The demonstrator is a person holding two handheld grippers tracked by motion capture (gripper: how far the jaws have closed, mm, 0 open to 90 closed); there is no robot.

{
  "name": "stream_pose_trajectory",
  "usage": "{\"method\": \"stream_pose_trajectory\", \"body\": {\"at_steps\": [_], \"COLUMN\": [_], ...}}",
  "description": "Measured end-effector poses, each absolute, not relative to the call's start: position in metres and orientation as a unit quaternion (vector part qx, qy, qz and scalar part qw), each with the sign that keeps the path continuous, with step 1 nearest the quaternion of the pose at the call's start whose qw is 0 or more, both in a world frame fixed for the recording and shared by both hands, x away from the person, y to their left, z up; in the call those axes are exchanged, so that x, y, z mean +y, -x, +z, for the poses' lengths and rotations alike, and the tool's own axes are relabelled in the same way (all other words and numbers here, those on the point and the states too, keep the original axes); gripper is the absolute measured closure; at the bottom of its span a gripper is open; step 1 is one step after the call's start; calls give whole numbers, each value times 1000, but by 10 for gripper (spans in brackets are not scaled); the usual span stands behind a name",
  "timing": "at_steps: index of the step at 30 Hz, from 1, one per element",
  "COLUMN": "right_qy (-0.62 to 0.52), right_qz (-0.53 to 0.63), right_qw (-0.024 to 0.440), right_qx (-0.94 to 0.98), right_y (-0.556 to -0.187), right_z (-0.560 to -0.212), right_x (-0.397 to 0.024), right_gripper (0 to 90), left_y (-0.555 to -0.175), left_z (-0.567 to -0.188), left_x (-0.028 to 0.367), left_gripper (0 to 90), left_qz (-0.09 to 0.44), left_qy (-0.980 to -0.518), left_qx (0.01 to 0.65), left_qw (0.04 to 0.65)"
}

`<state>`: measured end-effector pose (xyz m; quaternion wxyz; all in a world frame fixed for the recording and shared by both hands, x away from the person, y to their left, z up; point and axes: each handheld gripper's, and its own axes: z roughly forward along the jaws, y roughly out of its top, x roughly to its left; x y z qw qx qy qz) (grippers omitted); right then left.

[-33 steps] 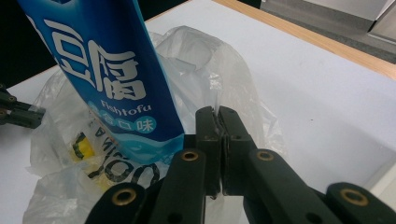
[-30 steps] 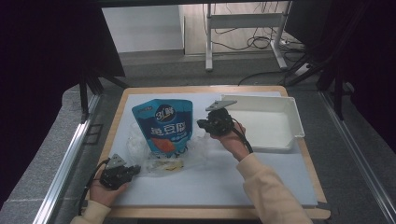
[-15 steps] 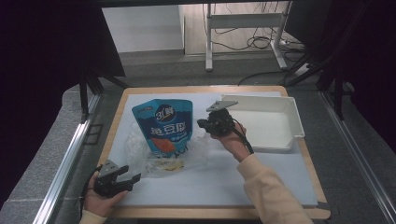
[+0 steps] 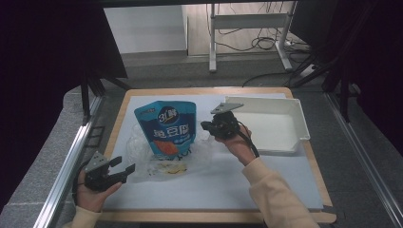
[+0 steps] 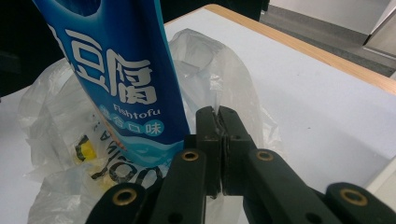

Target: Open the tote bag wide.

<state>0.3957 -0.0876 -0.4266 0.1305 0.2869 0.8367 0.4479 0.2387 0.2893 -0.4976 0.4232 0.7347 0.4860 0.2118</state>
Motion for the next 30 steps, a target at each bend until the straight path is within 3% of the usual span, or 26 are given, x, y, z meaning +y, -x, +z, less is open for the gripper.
{"method": "stream_pose_trajectory", "body": {"at_steps": [9,16,25,30], "right_qy": [-287,-288,-290,-298], "right_qz": [448,447,447,440], "right_qw": [129,127,129,139], "right_qx": [837,837,836,836], "right_y": [-396,-397,-397,-398], "right_z": [-429,-432,-432,-435], "right_x": [-88,-89,-90,-91], "right_gripper": [872,872,872,876], "left_y": [-264,-289,-305,-306], "left_z": [-481,-489,-500,-502], "left_x": [268,252,248,254], "left_gripper": [478,585,866,900], "left_qz": [211,180,171,174], "left_qy": [-756,-774,-785,-781], "left_qx": [458,458,463,477], "left_qw": [418,398,374,364]}}
